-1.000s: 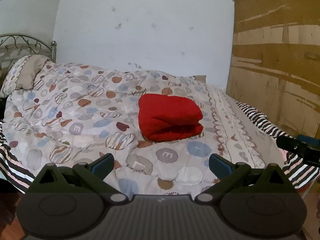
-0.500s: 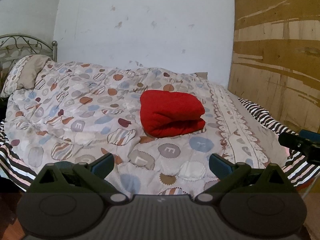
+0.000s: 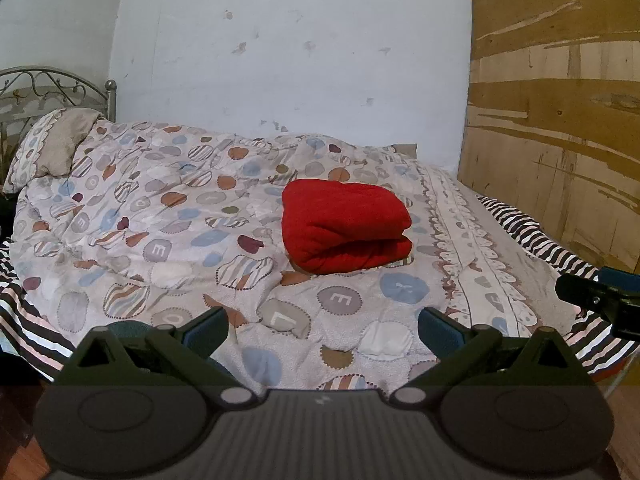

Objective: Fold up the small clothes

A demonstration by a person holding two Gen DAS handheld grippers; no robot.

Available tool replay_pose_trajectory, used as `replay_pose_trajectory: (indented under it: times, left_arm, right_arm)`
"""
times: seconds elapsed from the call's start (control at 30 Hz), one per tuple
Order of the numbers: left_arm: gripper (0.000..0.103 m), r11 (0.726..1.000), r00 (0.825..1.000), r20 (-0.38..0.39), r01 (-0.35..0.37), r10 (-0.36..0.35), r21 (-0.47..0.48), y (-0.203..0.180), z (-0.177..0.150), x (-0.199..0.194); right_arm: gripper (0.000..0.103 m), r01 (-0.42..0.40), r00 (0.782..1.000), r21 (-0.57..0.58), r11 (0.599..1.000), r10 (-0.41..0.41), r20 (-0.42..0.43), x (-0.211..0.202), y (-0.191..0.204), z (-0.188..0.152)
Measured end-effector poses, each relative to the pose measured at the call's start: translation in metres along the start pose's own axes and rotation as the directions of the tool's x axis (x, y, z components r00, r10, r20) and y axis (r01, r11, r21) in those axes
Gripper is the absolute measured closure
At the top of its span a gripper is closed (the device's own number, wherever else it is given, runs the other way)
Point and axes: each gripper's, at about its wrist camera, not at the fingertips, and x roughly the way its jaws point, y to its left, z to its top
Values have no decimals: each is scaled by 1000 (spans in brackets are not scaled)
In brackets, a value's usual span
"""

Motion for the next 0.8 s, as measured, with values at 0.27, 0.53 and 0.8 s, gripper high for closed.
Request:
replay_pose_trajectory:
  times: [0.27,0.53,0.8]
  left_arm:
    - [0,1000,1000,-3,0,0,-2,1,-1,0]
    - [0,1000,1000,-4,0,0,-2,2,-1,0]
    - [0,1000,1000,-3,1,-1,-2,3,-2,0]
  right_arm:
    - [0,2,1000,1,1000,-2,0,0,-1,0]
    - [0,7,1000,3,1000,-7,1,1,-1,-1]
    - [0,6,1000,3,1000,-6,1,1,-1,-1]
